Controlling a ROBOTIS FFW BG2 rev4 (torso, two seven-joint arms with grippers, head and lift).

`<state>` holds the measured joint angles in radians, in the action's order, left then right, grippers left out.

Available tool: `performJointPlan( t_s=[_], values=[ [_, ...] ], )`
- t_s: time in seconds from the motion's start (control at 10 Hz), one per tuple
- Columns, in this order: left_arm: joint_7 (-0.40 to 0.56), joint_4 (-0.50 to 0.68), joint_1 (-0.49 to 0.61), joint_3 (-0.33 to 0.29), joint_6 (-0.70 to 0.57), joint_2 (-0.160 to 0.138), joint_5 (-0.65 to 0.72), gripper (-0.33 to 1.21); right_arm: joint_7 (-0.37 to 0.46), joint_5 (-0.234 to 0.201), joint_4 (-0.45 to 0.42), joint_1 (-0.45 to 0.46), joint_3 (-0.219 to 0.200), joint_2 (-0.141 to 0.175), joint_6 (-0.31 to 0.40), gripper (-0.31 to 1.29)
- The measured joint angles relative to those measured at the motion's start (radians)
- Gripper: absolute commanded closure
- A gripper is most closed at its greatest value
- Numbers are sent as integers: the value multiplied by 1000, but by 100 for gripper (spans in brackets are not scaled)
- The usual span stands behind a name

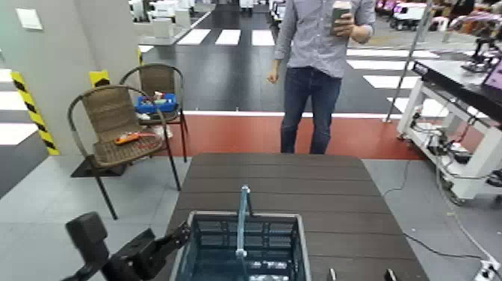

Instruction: Grasp the handle of the crate.

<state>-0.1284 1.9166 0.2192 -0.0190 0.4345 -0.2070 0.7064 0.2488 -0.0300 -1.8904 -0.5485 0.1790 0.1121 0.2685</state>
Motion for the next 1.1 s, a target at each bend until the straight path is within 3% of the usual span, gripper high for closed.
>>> performJointPlan(
  t_s=[0.3, 0.7, 1.1],
  values=[
    [8, -30, -138, -25, 286, -48, 206, 11, 0, 6, 9, 10, 5, 3, 2, 15],
    [-10, -185, -321, 14, 506, -109, 416, 11, 0, 13, 16, 16, 8, 5, 10, 15],
    [-198, -459, -505, 118, 603, -130, 522, 11, 0, 17, 21, 22, 12, 6, 17, 14]
  ],
)
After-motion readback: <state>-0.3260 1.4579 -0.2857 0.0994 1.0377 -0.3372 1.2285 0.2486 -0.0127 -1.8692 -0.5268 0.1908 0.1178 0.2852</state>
